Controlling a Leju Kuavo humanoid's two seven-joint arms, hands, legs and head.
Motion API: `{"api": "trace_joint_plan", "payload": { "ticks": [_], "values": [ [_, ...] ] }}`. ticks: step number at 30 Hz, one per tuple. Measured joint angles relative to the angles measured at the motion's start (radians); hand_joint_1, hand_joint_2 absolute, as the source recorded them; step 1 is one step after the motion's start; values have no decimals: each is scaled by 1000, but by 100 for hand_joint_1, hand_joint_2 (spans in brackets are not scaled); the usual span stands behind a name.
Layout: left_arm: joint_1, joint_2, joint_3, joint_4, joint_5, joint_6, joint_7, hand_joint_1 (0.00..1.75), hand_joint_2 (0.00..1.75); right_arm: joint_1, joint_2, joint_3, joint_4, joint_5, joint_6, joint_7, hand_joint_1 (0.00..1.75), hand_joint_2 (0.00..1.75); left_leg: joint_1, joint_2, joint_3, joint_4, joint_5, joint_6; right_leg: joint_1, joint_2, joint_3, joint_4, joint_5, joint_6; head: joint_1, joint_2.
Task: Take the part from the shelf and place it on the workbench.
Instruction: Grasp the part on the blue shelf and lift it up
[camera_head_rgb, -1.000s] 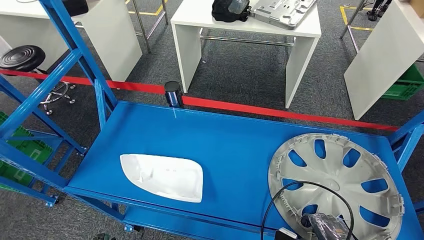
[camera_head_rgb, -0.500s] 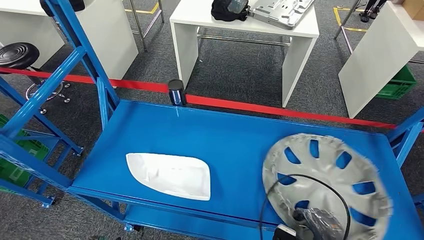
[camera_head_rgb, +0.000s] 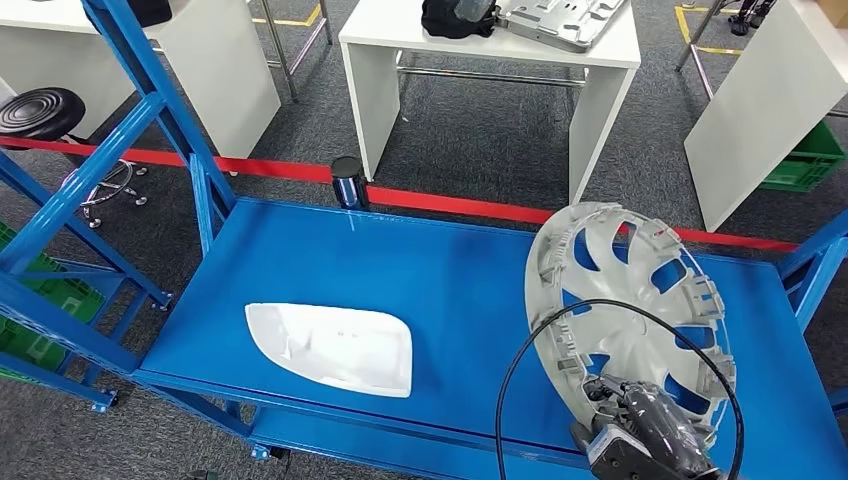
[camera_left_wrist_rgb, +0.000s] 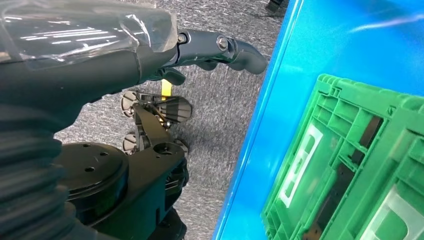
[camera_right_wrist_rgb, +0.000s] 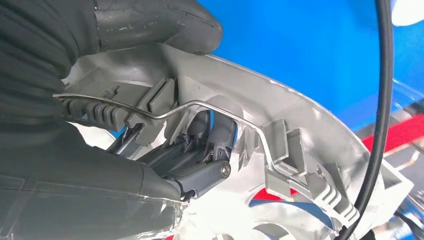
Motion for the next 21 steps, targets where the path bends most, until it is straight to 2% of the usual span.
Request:
{"api": "trace_joint_plan", "payload": {
  "ticks": [1, 3, 4, 5, 6, 7, 8, 10, 11, 14, 15, 17, 19, 20, 21],
  "values": [
    [0, -1, 1, -3, 0, 0, 0, 0, 175, -1, 1, 0, -3, -2, -1, 0, 175, 175, 3, 0, -18, 43, -27, -7, -2, 0, 2, -1, 1, -4, -1, 0],
    [0, -2, 2, -6, -1, 0, 0, 0, 175, -2, 3, 0, -7, -4, -2, -1, 175, 175, 8, -1, -81, 176, -95, -18, -1, 0, 0, 0, 1, -7, -3, 0],
    [1, -2, 3, -7, -1, 0, 0, 0, 175, -3, 4, 0, -7, -4, -2, -1, 175, 175, 11, -1, -110, 236, -116, -20, 0, 0, -1, 0, 1, -7, -3, 0],
    [1, -2, 4, -8, -1, 0, 1, 0, 175, -3, 4, 0, -7, -5, -3, -1, 175, 175, 12, -1, -126, 266, -119, -21, 2, 0, -1, 0, 1, -7, -3, 0],
    [1, -2, 5, -9, -1, 0, 1, 0, 175, -4, 5, 0, -7, -5, -3, -1, 175, 175, 12, -1, -124, 257, -101, -19, 3, 0, 0, 0, 1, -7, -3, 0],
    [1, -2, 5, -9, -1, 0, 1, 0, 175, -4, 5, 0, -7, -5, -3, -1, 175, 175, 11, -1, -101, 205, -68, -15, 4, 1, 2, 0, 1, -7, -3, 0],
    [1, -2, 5, -11, -1, 0, 1, 0, 175, -4, 5, 0, -8, -5, -3, -1, 175, 175, 10, -2, -65, 128, -29, -7, 6, 2, 3, -1, 1, -7, -3, 0],
    [1, -1, 5, -13, -1, 0, 1, 0, 175, -4, 5, 0, -10, -5, -3, -1, 175, 175, 4, -1, -8, 6, 18, 7, 11, 4, 3, 0, 1, -5, -2, 0],
    [0, -2, 5, -15, -2, 0, 1, 0, 175, -4, 5, 0, -10, -6, -3, -1, 175, 175, 1, 0, 3, -20, 24, 12, 12, 4, 2, -1, 1, -3, -2, 0],
    [0, -2, 5, -19, -3, 1, 2, 0, 175, -4, 7, 0, -13, -14, -6, -1, 175, 175, 0, 2, 5, -37, 33, 23, 11, 2, -2, -2, 2, 9, -2, 0],
    [-1, -1, 6, -21, -3, 1, 2, 0, 175, -4, 7, 0, -15, -21, -7, -1, 175, 175, 2, 2, 8, -46, 40, 28, 11, 1, -9, 12, -7, 10, -1, 0],
    [-2, -1, 6, -22, -4, 2, 2, 0, 175, -7, 8, 0, -16, -43, -8, -2, 175, 175, 5, 3, 11, -60, 50, 36, 9, 1, -53, 103, -53, 7, 2, 0],
    [-3, 0, 6, -22, -7, 3, 2, 0, 175, -10, 12, 0, -16, -75, -11, -6, 175, 175, 4, 3, 9, -61, 51, 37, 7, 1, -118, 242, -109, 6, 3, 0],
    [-3, 0, 7, -22, -10, 3, 2, 0, 175, -12, 16, 0, -16, -93, -14, -12, 175, 175, 4, 3, 9, -61, 51, 37, 5, 1, -138, 284, -120, 11, 3, 0],
    [-3, 0, 8, -22, -13, 4, 2, 0, 175, -15, 20, 0, -17, -112, -19, -19, 175, 175, 5, 2, 9, -60, 51, 36, 2, 1, -138, 286, -114, 21, 3, 0]
  ]
}}
